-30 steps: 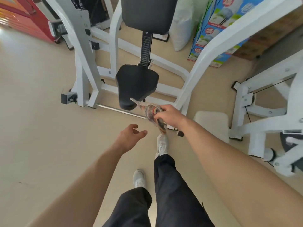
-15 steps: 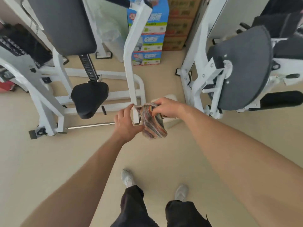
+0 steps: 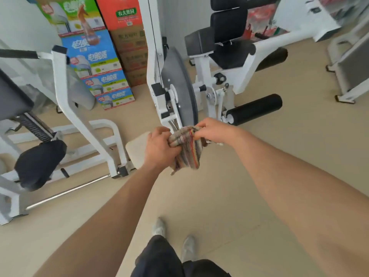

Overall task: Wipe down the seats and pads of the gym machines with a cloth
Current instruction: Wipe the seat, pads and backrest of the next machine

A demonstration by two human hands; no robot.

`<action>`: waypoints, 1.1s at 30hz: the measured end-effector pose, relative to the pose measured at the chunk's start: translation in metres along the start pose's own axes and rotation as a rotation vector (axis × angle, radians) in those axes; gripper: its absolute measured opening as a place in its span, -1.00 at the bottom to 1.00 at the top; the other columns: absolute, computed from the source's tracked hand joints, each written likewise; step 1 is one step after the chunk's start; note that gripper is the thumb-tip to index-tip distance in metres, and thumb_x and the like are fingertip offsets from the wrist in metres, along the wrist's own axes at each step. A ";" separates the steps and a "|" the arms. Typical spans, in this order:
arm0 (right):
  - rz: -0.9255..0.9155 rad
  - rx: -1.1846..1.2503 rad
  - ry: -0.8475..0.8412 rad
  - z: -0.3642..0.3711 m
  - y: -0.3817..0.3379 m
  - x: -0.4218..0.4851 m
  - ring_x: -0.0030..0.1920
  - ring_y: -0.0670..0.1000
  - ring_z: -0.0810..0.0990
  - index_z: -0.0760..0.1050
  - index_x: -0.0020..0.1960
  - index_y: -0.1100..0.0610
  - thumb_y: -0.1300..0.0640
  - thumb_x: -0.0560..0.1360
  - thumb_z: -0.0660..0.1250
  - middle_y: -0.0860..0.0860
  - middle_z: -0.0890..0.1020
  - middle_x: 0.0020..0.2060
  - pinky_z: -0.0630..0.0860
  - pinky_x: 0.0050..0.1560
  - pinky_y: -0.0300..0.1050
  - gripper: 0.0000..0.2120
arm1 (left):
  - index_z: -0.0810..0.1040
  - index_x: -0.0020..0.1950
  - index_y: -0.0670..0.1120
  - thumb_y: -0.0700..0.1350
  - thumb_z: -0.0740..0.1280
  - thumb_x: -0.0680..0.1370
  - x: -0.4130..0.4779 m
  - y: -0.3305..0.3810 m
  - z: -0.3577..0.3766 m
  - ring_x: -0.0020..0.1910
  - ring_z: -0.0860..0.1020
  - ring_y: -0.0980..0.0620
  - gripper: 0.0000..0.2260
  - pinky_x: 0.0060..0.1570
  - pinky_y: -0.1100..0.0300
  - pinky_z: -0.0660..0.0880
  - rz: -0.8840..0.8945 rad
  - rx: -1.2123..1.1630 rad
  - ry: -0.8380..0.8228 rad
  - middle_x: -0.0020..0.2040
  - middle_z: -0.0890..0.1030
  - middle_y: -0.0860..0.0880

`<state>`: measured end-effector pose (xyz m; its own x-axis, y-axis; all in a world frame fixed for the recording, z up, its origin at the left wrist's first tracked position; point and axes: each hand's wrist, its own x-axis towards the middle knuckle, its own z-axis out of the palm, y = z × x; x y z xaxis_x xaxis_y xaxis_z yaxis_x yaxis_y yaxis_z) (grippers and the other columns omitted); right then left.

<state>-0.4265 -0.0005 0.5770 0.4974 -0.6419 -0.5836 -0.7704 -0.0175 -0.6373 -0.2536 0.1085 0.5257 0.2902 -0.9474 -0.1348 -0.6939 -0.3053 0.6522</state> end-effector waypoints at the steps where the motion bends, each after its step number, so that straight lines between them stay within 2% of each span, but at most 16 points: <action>1: 0.008 -0.001 0.018 -0.017 0.016 -0.003 -0.21 0.01 0.58 0.59 -0.14 0.13 0.08 0.49 0.41 -0.01 0.62 -0.25 0.46 -0.19 -0.12 -0.88 | 0.60 -0.13 -0.10 -0.08 0.42 0.38 0.010 0.019 0.008 0.04 0.53 -0.10 -0.87 -0.03 0.16 0.45 -0.006 -0.036 -0.009 0.08 0.58 -0.05; 3: 0.028 -0.011 0.043 -0.050 0.043 -0.003 -0.08 0.00 0.66 0.65 0.03 0.06 0.01 0.47 0.47 -0.01 0.69 -0.11 0.57 -0.03 -0.07 -0.82 | 0.54 -0.18 -0.13 -0.09 0.39 0.43 0.033 0.057 0.024 -0.22 0.53 -0.07 -0.88 -0.33 0.18 0.40 -0.027 -0.087 -0.041 -0.22 0.57 -0.04; 5: 0.052 -0.030 0.072 -0.084 0.069 -0.001 -0.05 -0.01 0.66 0.64 0.08 0.02 -0.03 0.46 0.49 -0.04 0.68 -0.09 0.54 -0.07 -0.10 -0.77 | 0.51 -0.19 -0.12 -0.13 0.38 0.45 0.056 0.093 0.044 -0.31 0.48 -0.02 -0.90 -0.39 0.19 0.32 -0.002 -0.117 -0.081 -0.34 0.52 0.02; 7: 0.083 -0.033 0.095 -0.121 0.093 0.003 -0.09 -0.03 0.66 0.64 -0.01 0.00 -0.05 0.46 0.50 -0.06 0.69 -0.14 0.48 -0.18 -0.14 -0.82 | 0.52 -0.14 -0.07 -0.16 0.36 0.45 0.083 0.127 0.067 -0.29 0.52 0.00 -0.97 -0.30 0.17 0.40 0.038 -0.157 -0.128 -0.32 0.55 0.05; 9: 0.125 -0.084 0.106 -0.162 0.118 0.007 -0.11 -0.03 0.66 0.64 -0.05 0.01 -0.09 0.45 0.50 -0.05 0.69 -0.16 0.48 -0.19 -0.13 -0.81 | 0.51 -0.06 -0.07 -0.18 0.32 0.46 0.113 0.161 0.094 -0.19 0.56 -0.04 -0.92 -0.21 0.13 0.47 0.061 -0.175 -0.196 -0.21 0.59 -0.01; 12: 0.204 -0.110 0.105 -0.228 0.153 0.011 -0.11 -0.03 0.67 0.64 -0.04 0.02 -0.13 0.42 0.51 -0.04 0.71 -0.14 0.54 -0.11 -0.12 -0.75 | 0.48 0.03 -0.06 -0.20 0.28 0.50 0.154 0.214 0.135 -0.11 0.55 -0.06 -0.88 -0.14 0.15 0.43 0.085 -0.188 -0.300 -0.10 0.60 -0.05; 14: 0.230 -0.088 0.121 -0.273 0.175 0.013 -0.14 -0.05 0.66 0.63 -0.09 0.00 -0.10 0.43 0.52 -0.06 0.70 -0.17 0.51 -0.18 -0.15 -0.80 | 0.49 0.08 -0.07 -0.18 0.27 0.52 0.180 0.251 0.159 -0.09 0.55 -0.07 -0.85 -0.12 0.14 0.44 0.092 -0.207 -0.322 -0.08 0.60 -0.05; 16: 0.236 -0.086 0.155 -0.316 0.196 0.018 -0.17 -0.06 0.65 0.61 -0.14 -0.01 -0.05 0.44 0.52 -0.07 0.69 -0.21 0.46 -0.24 -0.17 -0.85 | 0.49 0.09 -0.08 -0.16 0.26 0.52 0.205 0.287 0.178 -0.09 0.55 -0.09 -0.84 -0.12 0.11 0.46 0.087 -0.208 -0.345 -0.07 0.60 -0.06; 19: 0.228 -0.114 0.187 -0.373 0.228 0.030 -0.15 0.00 0.65 0.58 -0.21 -0.05 -0.02 0.46 0.49 -0.05 0.69 -0.21 0.45 -0.23 -0.14 -0.87 | 0.46 0.04 -0.09 -0.13 0.27 0.51 0.238 0.338 0.206 -0.10 0.55 -0.11 -0.87 -0.17 0.12 0.42 0.073 -0.199 -0.384 -0.09 0.59 -0.07; 23: 0.194 -0.154 0.188 -0.437 0.274 0.054 -0.17 0.02 0.59 0.52 -0.23 -0.03 0.05 0.55 0.38 -0.04 0.63 -0.22 0.41 -0.23 -0.12 -0.82 | 0.45 0.12 -0.03 -0.03 0.36 0.46 0.278 0.396 0.250 -0.07 0.57 -0.06 -0.73 -0.07 0.06 0.54 0.028 -0.201 -0.397 -0.05 0.59 -0.03; 28: 0.197 -0.213 0.142 -0.516 0.352 0.090 -0.23 0.08 0.55 0.47 -0.24 0.05 0.12 0.59 0.27 0.01 0.58 -0.29 0.36 -0.32 -0.11 -0.78 | 0.42 0.06 0.00 -0.07 0.39 0.44 0.331 0.471 0.323 -0.11 0.52 -0.01 -0.76 -0.17 0.16 0.43 0.016 -0.134 -0.509 -0.18 0.50 0.09; 30: 0.194 -0.203 0.104 -0.552 0.387 0.104 -0.13 0.16 0.62 0.56 -0.14 0.14 0.09 0.57 0.27 0.11 0.66 -0.19 0.48 -0.17 -0.05 -0.82 | 0.42 0.07 0.00 -0.07 0.39 0.43 0.352 0.503 0.355 -0.11 0.51 -0.01 -0.74 -0.17 0.16 0.43 -0.008 -0.125 -0.507 -0.18 0.49 0.10; 31: 0.196 -0.184 0.093 -0.571 0.403 0.110 -0.06 0.18 0.64 0.60 -0.06 0.19 0.07 0.57 0.27 0.15 0.68 -0.11 0.52 -0.06 -0.02 -0.79 | 0.44 0.09 0.00 -0.08 0.39 0.44 0.361 0.518 0.371 -0.08 0.53 -0.02 -0.73 -0.14 0.12 0.47 -0.035 -0.144 -0.480 -0.17 0.51 0.08; 33: 0.188 -0.164 0.074 -0.604 0.432 0.118 0.01 0.18 0.64 0.62 0.04 0.21 0.05 0.58 0.27 0.16 0.69 -0.04 0.52 0.04 -0.03 -0.74 | 0.49 0.18 -0.02 -0.10 0.36 0.45 0.378 0.550 0.404 0.00 0.58 -0.08 -0.70 0.01 0.01 0.56 -0.101 -0.220 -0.415 -0.10 0.56 0.02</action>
<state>-0.9421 -0.5471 0.5368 0.3131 -0.6999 -0.6420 -0.9040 -0.0124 -0.4274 -0.7915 -0.4557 0.5323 0.0302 -0.8857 -0.4632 -0.5067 -0.4130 0.7567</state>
